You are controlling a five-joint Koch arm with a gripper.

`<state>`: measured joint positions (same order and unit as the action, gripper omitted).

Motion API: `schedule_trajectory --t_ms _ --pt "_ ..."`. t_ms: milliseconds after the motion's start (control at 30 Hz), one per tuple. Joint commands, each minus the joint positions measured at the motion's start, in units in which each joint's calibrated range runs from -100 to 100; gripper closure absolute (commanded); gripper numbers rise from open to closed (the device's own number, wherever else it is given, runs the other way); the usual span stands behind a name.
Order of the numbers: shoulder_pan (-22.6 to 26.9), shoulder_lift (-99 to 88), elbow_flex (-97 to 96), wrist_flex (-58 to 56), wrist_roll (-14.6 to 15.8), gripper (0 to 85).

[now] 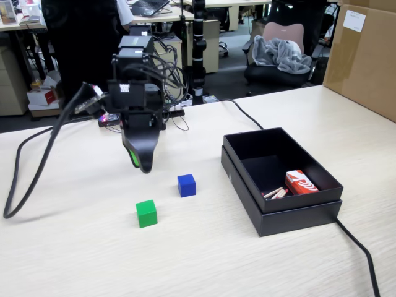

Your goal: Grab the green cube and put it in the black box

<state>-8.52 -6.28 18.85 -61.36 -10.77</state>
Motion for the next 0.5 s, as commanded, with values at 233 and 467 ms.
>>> schedule_trajectory --t_ms 233,467 --pt "-0.68 15.63 11.88 0.84 -0.39 37.9" --pt "-0.93 24.35 16.51 2.57 -0.63 38.8"
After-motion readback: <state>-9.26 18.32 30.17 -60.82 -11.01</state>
